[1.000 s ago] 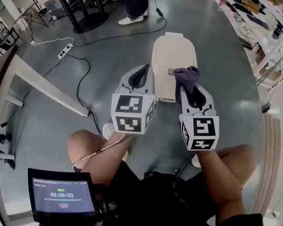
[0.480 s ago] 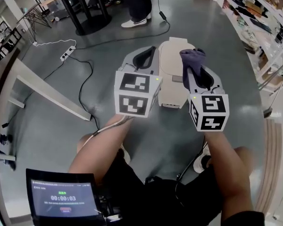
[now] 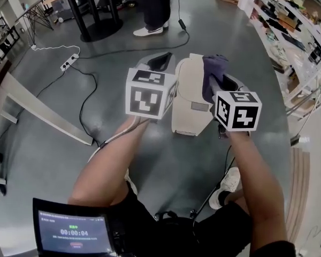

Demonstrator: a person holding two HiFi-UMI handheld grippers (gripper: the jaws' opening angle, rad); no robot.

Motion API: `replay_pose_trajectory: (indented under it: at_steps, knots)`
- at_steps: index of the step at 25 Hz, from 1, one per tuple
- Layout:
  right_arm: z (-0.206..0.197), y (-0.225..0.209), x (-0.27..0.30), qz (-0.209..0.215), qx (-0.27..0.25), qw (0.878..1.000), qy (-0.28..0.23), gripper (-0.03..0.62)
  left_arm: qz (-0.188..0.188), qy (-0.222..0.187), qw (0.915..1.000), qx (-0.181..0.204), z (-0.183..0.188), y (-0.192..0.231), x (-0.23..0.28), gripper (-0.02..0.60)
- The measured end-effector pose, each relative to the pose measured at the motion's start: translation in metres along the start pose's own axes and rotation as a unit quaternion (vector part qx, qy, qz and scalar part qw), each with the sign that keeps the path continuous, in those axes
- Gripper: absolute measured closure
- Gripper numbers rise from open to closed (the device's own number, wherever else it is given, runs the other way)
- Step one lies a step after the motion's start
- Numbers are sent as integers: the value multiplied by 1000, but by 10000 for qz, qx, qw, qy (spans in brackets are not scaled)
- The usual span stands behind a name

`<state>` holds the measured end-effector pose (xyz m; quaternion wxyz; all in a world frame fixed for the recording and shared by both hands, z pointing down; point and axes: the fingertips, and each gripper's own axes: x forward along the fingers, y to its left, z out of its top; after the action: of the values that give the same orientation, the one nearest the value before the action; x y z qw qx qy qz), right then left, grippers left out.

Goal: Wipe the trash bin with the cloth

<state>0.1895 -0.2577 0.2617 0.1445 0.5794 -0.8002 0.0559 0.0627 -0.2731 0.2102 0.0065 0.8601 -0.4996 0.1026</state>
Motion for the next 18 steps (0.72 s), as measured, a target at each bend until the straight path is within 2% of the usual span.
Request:
replay_pose_trajectory:
  at_steps: [4,7,13,16,18]
  knots:
    - [-4,-9,40,153,458,9982,363,514,0,370,9992,-129,-33,13,21,581]
    - [-7,-16,65,235,695,9954,620,514,-56,427,9989,-184,-44,11,28,581]
    - [-17,-24,123,528,1229,9829,1266,514,-184,384,9990,167,-39,29,28,581]
    - [-23,-29,156,667,1480,9732,1626,514,-175,557,9960,682,-61,45,18,581]
    - [-25,-35,181,653,1514,9693,1825,514,-54,550,9964,641,-65,59,15,581]
